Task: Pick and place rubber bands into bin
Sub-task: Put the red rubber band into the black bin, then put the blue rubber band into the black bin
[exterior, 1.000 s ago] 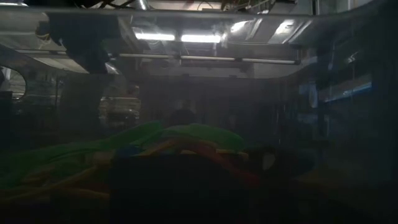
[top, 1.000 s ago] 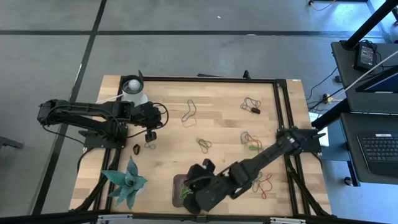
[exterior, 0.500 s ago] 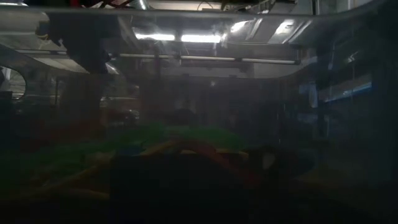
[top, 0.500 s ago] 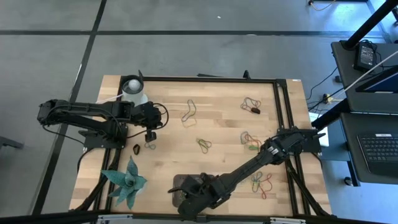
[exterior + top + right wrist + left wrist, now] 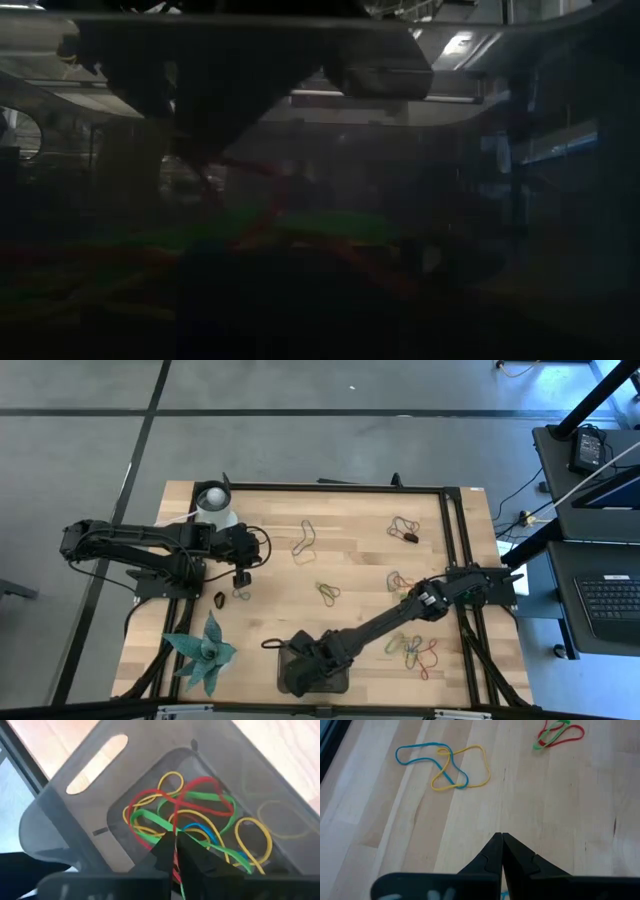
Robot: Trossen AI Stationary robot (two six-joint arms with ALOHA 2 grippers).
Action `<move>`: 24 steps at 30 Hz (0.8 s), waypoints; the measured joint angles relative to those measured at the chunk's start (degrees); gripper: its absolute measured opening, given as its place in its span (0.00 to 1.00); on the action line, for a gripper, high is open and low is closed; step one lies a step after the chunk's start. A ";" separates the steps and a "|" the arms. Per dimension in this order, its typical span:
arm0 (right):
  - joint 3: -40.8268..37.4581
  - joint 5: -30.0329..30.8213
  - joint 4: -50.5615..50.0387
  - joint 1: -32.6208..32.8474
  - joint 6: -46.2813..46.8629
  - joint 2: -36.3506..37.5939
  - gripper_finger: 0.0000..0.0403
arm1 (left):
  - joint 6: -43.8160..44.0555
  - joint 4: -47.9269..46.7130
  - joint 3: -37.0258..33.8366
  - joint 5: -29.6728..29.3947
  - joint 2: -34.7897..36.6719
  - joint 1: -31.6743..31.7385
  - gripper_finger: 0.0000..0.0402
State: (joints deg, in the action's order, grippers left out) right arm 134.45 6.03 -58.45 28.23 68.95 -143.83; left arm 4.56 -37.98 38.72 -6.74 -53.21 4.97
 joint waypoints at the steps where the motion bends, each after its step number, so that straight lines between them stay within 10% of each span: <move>1: 0.00 -0.11 -0.20 -0.02 0.07 0.00 0.10 | 0.00 0.01 0.00 0.00 0.00 0.00 0.01; 18: 0.00 0.59 -3.94 0.87 1.29 2.83 0.29 | -0.31 0.01 0.00 0.00 0.00 0.00 0.01; 24: 0.04 9.38 -8.32 2.01 1.14 6.53 0.29 | -0.35 0.04 0.00 0.00 0.00 0.00 0.01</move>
State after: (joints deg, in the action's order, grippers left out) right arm 134.50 15.41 -66.77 30.24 70.08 -137.30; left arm 4.21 -37.94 38.72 -6.74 -53.21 4.97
